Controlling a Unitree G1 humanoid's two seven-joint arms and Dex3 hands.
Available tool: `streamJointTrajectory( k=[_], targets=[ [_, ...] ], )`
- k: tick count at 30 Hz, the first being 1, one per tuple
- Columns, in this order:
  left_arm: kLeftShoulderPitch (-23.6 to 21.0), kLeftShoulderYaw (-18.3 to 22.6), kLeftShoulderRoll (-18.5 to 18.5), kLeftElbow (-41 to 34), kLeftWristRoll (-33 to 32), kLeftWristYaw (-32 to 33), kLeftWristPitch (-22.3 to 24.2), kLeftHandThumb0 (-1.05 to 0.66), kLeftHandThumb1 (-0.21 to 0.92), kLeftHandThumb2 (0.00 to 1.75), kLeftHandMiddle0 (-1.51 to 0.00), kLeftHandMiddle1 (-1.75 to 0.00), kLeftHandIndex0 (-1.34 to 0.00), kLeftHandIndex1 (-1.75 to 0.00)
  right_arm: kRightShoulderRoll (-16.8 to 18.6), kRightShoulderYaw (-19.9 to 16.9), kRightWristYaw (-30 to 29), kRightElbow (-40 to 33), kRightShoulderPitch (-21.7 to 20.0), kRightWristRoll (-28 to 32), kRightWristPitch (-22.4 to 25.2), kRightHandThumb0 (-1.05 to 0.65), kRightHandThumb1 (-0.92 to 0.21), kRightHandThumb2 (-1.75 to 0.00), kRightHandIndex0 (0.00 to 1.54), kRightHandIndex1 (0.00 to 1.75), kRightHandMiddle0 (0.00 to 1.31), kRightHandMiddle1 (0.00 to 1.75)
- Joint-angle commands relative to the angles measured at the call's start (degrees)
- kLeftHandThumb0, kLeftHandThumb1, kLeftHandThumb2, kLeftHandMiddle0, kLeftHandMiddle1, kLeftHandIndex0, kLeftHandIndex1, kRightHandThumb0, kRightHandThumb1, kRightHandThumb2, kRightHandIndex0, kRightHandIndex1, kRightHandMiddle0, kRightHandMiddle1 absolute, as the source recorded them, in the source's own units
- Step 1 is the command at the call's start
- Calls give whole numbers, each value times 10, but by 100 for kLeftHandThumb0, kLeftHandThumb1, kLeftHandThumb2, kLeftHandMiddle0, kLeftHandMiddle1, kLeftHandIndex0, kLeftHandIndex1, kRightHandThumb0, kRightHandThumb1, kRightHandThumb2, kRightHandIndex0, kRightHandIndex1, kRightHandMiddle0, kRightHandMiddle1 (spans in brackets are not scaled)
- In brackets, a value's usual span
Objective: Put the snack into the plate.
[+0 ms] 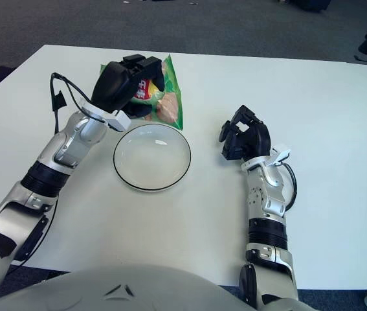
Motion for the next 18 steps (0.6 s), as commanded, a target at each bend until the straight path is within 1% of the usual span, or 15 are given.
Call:
streamJointTrajectory(
  k=[1, 10, 14, 18],
  targets=[
    [10, 0, -8, -4, -11, -10, -17, 0, -7, 175, -90, -171, -69, -175, 26, 2, -3, 42, 54, 1, -9, -1, 8, -175, 91, 169, 70, 175],
    [27, -10, -27, -6, -48, -64, -43, 0, -8, 175, -92, -169, -69, -175, 27, 5, 1, 45, 54, 1, -14, -1, 8, -175, 91, 168, 71, 175],
    [30, -13, -29, -9, -61, -95, -45, 0, -8, 175, -92, -169, -68, -175, 27, 7, -3, 43, 54, -1, -15, -1, 8, -175, 91, 168, 71, 175],
    [43, -17, -29, -19, -67, -121, -47, 0, -7, 175, -90, -172, -67, -175, 29, 8, -8, 40, 56, -2, -14, -1, 8, -175, 91, 168, 71, 175]
  ],
)
